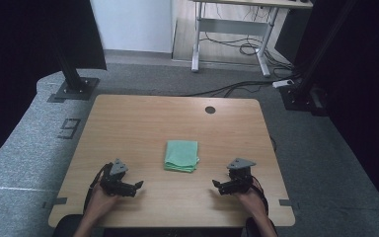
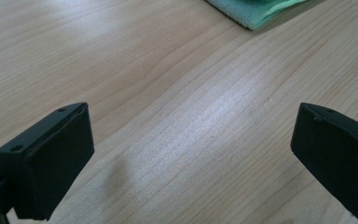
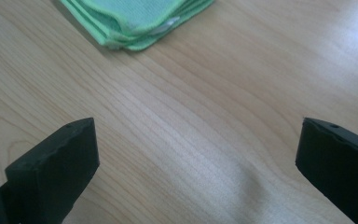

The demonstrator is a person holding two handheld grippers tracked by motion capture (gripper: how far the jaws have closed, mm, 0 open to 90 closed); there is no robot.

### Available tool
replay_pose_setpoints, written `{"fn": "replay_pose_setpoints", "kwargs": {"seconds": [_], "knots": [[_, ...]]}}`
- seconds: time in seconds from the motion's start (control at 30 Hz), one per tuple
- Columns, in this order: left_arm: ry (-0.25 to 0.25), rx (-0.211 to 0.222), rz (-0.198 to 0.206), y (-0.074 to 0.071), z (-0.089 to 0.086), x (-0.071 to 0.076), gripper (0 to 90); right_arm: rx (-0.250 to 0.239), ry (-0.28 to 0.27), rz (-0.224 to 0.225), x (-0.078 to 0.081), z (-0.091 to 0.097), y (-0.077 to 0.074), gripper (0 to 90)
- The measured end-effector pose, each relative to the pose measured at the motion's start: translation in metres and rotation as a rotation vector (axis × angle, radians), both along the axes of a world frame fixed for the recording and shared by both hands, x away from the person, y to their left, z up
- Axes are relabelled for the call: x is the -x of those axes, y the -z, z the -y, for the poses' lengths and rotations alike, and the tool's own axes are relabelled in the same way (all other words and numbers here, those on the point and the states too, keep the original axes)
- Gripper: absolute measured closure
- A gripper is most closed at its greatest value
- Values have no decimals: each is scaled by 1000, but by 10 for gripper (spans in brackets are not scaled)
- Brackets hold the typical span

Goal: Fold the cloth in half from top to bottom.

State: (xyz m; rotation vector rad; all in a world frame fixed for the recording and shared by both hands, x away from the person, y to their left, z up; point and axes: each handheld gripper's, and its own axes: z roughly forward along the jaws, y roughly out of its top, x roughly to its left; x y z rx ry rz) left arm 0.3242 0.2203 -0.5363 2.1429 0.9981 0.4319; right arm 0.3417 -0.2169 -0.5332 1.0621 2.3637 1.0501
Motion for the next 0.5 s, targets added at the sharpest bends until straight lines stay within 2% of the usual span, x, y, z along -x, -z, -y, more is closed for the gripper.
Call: {"fn": "replay_pose_setpoints", "kwargs": {"seconds": [0.3,0.43,0.5], "knots": [[8,-20,-27,10,4,-1,0,29,-12,-26,0,-4,15,0],[12,-41,-29,11,7,-2,0,49,-20,-38,1,-7,20,0],[13,-59,-36,11,8,-2,0,43,-23,-48,0,-7,21,0]]}}
